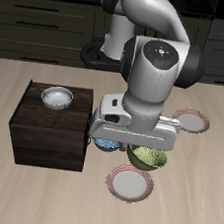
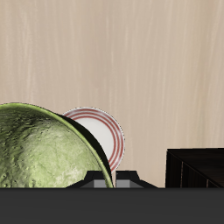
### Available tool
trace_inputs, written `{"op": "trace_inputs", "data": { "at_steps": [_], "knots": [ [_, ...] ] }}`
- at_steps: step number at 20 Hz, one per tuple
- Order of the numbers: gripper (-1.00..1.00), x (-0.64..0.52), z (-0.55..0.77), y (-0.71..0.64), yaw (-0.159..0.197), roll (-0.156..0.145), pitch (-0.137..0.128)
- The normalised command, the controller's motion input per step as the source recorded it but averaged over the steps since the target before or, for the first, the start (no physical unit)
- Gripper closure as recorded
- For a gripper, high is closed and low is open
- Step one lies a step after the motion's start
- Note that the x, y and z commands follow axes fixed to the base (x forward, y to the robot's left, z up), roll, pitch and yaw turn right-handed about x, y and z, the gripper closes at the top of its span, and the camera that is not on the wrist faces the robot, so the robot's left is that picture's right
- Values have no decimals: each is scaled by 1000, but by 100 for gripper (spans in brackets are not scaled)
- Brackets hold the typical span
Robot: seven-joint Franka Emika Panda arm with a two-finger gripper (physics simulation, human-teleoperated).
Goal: Place the green bowl on the plate next to the green bowl
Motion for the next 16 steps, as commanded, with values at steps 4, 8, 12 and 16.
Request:
{"op": "trace_inputs", "data": {
  "at_steps": [4,8,12,16],
  "knots": [
    [100,39,-104,-96,4,-16,5],
    [100,23,-273,-29,6,-5,39],
    [100,68,-361,-24,25,-16,37],
    [100,68,-372,50,7,-8,57]
  ]
}}
